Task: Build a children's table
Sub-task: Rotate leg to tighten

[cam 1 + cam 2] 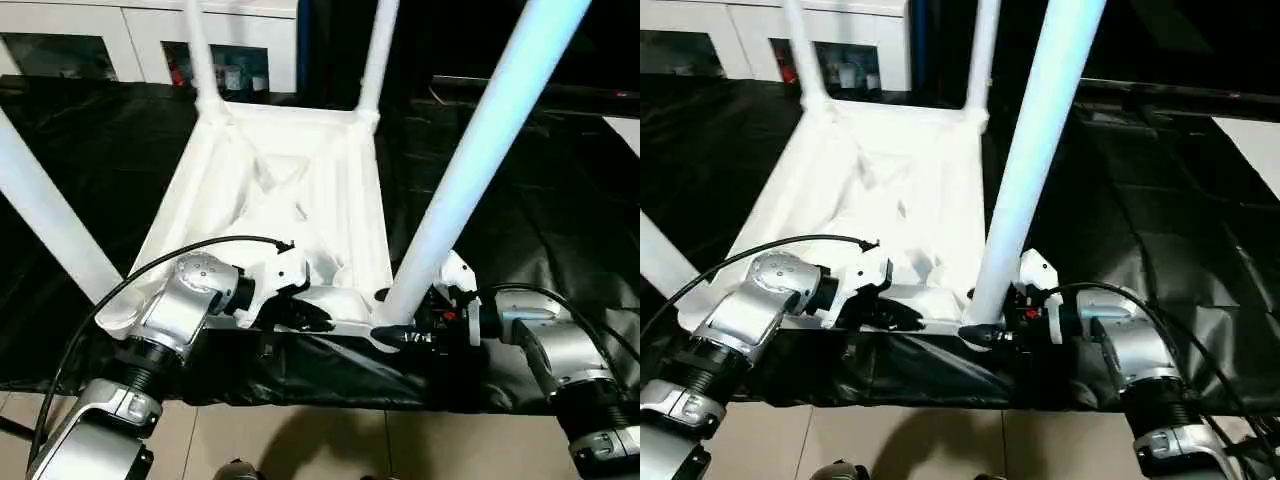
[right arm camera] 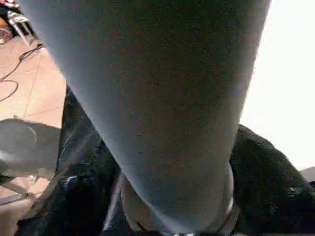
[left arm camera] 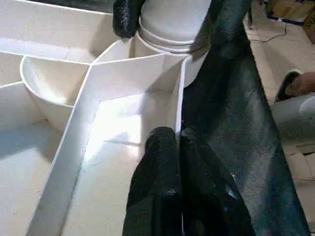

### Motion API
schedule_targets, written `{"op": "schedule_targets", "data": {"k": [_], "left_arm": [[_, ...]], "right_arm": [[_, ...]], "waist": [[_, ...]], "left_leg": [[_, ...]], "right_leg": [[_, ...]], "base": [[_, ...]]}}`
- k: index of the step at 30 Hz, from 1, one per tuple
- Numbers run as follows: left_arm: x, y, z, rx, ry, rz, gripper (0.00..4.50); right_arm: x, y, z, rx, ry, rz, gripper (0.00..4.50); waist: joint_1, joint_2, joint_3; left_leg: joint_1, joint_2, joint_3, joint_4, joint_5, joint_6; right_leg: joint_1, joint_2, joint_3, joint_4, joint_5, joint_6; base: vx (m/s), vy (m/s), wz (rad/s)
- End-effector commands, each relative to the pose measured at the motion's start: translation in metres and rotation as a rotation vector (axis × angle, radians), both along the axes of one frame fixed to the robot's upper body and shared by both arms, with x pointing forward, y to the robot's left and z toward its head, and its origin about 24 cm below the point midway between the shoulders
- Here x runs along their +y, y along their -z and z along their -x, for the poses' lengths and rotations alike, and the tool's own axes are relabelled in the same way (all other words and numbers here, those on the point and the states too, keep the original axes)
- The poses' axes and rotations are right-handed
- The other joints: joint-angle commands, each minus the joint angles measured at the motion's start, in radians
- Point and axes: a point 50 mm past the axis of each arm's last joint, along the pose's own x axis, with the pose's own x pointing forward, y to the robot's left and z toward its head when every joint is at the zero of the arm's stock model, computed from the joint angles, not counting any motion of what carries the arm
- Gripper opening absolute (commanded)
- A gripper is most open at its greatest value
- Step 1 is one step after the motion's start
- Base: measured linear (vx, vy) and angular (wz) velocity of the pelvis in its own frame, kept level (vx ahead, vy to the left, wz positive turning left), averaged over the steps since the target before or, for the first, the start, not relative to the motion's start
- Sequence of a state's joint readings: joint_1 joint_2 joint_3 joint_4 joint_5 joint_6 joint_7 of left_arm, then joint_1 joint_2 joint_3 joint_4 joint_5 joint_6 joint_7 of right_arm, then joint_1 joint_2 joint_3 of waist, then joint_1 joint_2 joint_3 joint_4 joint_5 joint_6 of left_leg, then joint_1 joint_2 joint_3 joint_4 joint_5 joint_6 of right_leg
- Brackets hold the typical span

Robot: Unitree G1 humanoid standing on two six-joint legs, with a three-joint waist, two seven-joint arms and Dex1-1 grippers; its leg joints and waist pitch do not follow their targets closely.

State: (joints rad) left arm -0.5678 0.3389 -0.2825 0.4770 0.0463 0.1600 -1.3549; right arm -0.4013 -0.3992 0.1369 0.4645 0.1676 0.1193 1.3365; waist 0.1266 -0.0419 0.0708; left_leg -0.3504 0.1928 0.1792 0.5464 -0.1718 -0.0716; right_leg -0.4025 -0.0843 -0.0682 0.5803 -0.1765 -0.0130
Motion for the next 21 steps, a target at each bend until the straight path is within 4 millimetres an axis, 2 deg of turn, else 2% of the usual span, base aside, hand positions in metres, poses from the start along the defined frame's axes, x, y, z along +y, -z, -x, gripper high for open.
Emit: {"op": "schedule_targets", "data": {"k": [1,10,12,16,17,19,20,21], "left_arm": [[-0.008,0.001,-0.003,0.001,-0.012,0.014,0.00],[-0.009,0.003,0.000,0.016,-0.013,0.035,0.00],[-0.010,0.004,0.001,0.015,-0.036,0.054,0.00],[-0.013,0.004,0.001,0.004,-0.081,0.073,0.00],[-0.018,0.006,0.001,-0.008,-0.121,0.085,0.00],[-0.022,0.007,0.000,-0.015,-0.146,0.089,0.00],[-0.027,0.009,-0.001,-0.029,-0.176,0.088,0.00],[-0.030,0.010,-0.002,-0.038,-0.197,0.088,0.00]], "right_arm": [[0.028,0.019,0.022,0.108,-0.215,0.003,3.02],[0.032,0.019,0.025,0.123,-0.205,-0.039,2.59],[0.034,0.019,0.025,0.118,-0.160,-0.071,2.56],[0.039,0.021,0.019,0.099,-0.052,-0.106,2.55],[0.045,0.024,0.010,0.108,0.085,-0.130,2.54],[0.049,0.027,0.005,0.114,0.172,-0.141,2.54],[0.055,0.030,-0.003,0.109,0.282,-0.136,2.54],[0.058,0.031,-0.006,0.091,0.337,-0.131,2.54]], "waist": [[0.002,-0.013,-0.047],[0.009,-0.012,-0.048],[0.012,-0.011,-0.047],[0.009,-0.014,-0.045],[0.006,-0.014,-0.041],[-0.006,-0.013,-0.039],[-0.012,-0.013,-0.038],[-0.028,-0.011,-0.033]], "left_leg": [[0.000,0.043,-0.004,-0.054,-0.169,0.097],[0.002,0.044,-0.003,-0.054,-0.167,0.095],[0.001,0.045,-0.004,-0.055,-0.173,0.091],[-0.001,0.044,-0.004,-0.058,-0.185,0.083],[-0.001,0.044,-0.007,-0.063,-0.210,0.069],[-0.001,0.041,-0.014,-0.069,-0.252,0.045],[-0.002,0.041,-0.015,-0.070,-0.264,0.037],[-0.003,0.039,-0.022,-0.075,-0.303,0.014]], "right_leg": [[0.046,-0.066,0.044,-0.057,-0.229,-0.217],[0.046,-0.066,0.044,-0.057,-0.230,-0.216],[0.046,-0.067,0.045,-0.057,-0.238,-0.213],[0.045,-0.067,0.045,-0.061,-0.268,-0.204],[0.041,-0.071,0.046,-0.067,-0.335,-0.187],[0.041,-0.075,0.045,-0.077,-0.439,-0.158],[0.040,-0.076,0.045,-0.080,-0.464,-0.149],[0.037,-0.077,0.042,-0.089,-0.548,-0.120]], "base": [[0.000,0.000,0.00],[0.000,0.000,0.00],[0.000,0.000,0.00],[0.000,0.000,0.00],[0.000,0.000,0.00],[0.000,0.000,0.00],[0.000,0.000,0.00],[0.000,0.000,0.00]]}}
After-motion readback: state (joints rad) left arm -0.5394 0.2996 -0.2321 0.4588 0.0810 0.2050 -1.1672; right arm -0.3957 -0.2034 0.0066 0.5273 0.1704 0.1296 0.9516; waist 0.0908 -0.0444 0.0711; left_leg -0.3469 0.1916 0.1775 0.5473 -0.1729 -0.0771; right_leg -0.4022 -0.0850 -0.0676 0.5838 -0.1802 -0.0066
